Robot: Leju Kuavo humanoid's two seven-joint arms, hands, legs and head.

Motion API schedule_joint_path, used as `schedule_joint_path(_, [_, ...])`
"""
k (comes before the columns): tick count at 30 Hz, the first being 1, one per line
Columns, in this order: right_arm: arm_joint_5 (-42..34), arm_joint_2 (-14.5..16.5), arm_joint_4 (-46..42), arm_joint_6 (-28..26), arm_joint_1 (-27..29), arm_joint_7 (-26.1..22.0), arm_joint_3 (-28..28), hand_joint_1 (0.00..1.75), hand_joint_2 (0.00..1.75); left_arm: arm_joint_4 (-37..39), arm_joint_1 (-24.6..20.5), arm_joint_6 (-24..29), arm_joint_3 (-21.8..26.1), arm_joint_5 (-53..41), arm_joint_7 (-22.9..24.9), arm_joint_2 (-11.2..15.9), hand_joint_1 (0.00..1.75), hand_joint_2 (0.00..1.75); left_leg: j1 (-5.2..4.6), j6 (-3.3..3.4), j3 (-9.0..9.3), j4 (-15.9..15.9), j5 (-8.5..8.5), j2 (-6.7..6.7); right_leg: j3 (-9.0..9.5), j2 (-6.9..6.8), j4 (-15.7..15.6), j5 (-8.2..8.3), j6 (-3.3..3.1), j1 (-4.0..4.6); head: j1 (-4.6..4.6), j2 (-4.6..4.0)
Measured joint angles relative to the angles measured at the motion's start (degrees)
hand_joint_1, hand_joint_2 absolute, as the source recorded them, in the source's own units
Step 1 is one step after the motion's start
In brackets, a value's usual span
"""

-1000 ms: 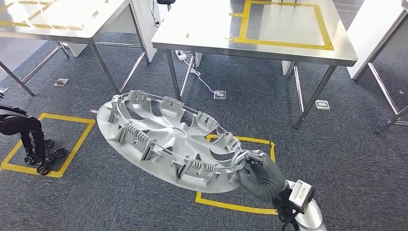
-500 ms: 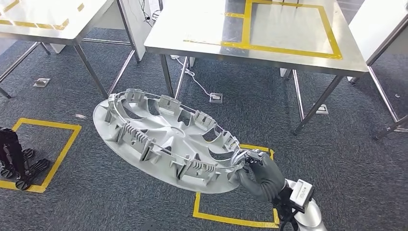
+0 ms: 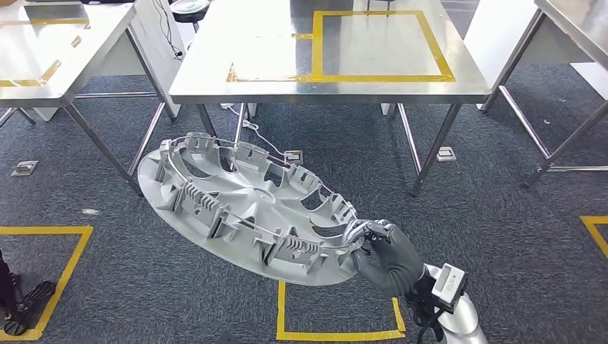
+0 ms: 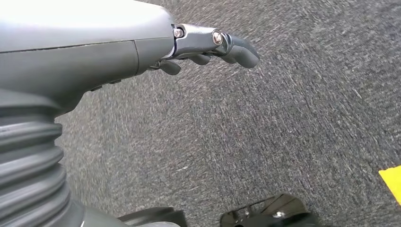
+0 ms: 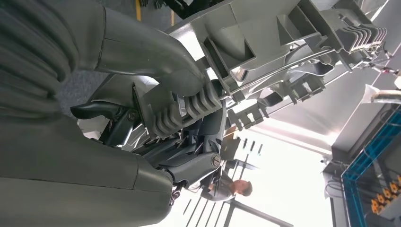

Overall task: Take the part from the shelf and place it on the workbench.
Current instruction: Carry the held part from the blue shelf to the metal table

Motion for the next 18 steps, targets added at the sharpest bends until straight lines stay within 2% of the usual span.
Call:
schedule_joint_path(1, [-0.03, -0.01, 0.03, 0.01, -0.01, -0.03, 0.00, 1.75, 1.75, -0.01, 0.01, -0.01, 0.00, -0.09, 0.02, 0.00, 0.00, 1.75, 0.03, -0.03, -0.59, 1.27, -0.04, -0.08, 0.03, 0.67, 0.01, -0.01, 0.01, 0.00, -0.02, 0.00])
schedule_joint_path(2, [-0.05, -0.01, 0.07, 0.00, -0.02, -0.05, 0.00, 1.75, 1.75, -0.01, -0.01, -0.01, 0.00, -0.20, 0.03, 0.01, 0.00, 1.75, 0.07, 0.00, -0.10, 0.31, 1.02, -0.21, 0.08, 1.38, 0.03, -0.04, 0.06, -0.01, -0.03, 0.00])
schedule_joint_path(3, [-0.08, -0.01, 0.09, 0.00, -0.04, -0.05, 0.00, 1.75, 1.75, -0.02, -0.06, -0.02, 0.00, -0.30, 0.04, 0.03, 0.00, 1.75, 0.15, 0.09, 1.40, -2.77, 2.88, -0.63, 0.17, 2.08, 0.04, -0.09, 0.16, -0.04, -0.04, 0.00])
schedule_joint_path(5, [-0.13, 0.00, 0.10, -0.01, -0.26, -0.06, 0.00, 1.75, 1.75, 0.00, -0.18, -0.02, 0.00, -0.42, 0.02, 0.06, 0.00, 1.75, 0.43, 0.30, 5.09, -10.53, 5.91, -2.77, 0.26, 3.25, 0.18, -0.31, 0.58, -0.07, -0.08, 0.00])
schedule_joint_path(7, [-0.21, 0.01, 0.10, -0.04, -0.53, -0.09, 0.00, 1.75, 1.75, 0.03, -0.35, -0.02, 0.00, -0.44, -0.08, 0.02, 0.00, 1.75, 0.57, 0.58, 6.88, -14.30, 6.58, -4.35, 0.11, 4.10, 0.29, -0.41, 1.20, -0.05, -0.12, 0.00])
schedule_joint_path(9, [-0.27, 0.01, 0.11, -0.12, -0.63, -0.13, 0.00, 1.75, 1.75, 0.04, -0.52, 0.01, 0.00, -0.45, -0.24, -0.07, 0.00, 1.75, 0.51, 0.80, 7.07, -14.60, 6.60, -4.24, 0.02, 4.49, 0.15, -0.31, 1.30, -0.09, -0.12, 0.00])
schedule_joint_path(11, [-0.28, 0.01, 0.12, -0.17, -0.67, -0.13, 0.00, 1.75, 1.75, 0.03, -0.61, 0.04, 0.00, -0.48, -0.39, -0.11, 0.00, 1.75, 0.46, 1.06, 7.06, -14.67, 6.65, -4.22, 0.21, 4.43, -0.20, -0.25, 1.11, -0.12, -0.11, 0.00])
schedule_joint_path(14, [-0.28, 0.00, 0.11, -0.20, -0.72, -0.13, 0.00, 1.75, 1.75, 0.02, -0.66, 0.02, 0.00, -0.42, -0.52, -0.25, 0.00, 1.75, 0.41, 1.57, 7.07, -14.67, 6.59, -4.28, 0.52, 4.24, -0.73, -0.20, 1.27, -0.11, -0.11, 0.00])
schedule_joint_path(17, [-0.30, -0.01, 0.11, -0.23, -0.74, -0.12, 0.00, 1.75, 1.75, 0.02, -0.67, -0.14, 0.02, 0.06, -0.11, -0.31, 0.00, 1.75, 0.35, 1.83, 7.06, -14.65, 6.56, -4.28, 0.65, 4.22, -1.05, -0.09, 1.73, -0.14, -0.11, 0.00])
schedule_joint_path(18, [-0.31, 0.00, 0.12, -0.25, -0.74, -0.10, 0.00, 1.75, 1.75, 0.02, -0.68, -0.25, 0.03, 0.19, 0.04, -0.29, 0.00, 1.75, 0.21, 2.00, 7.05, -14.58, 6.49, -4.28, 0.69, 4.22, -1.22, -0.06, 2.14, -0.23, -0.12, 0.00])
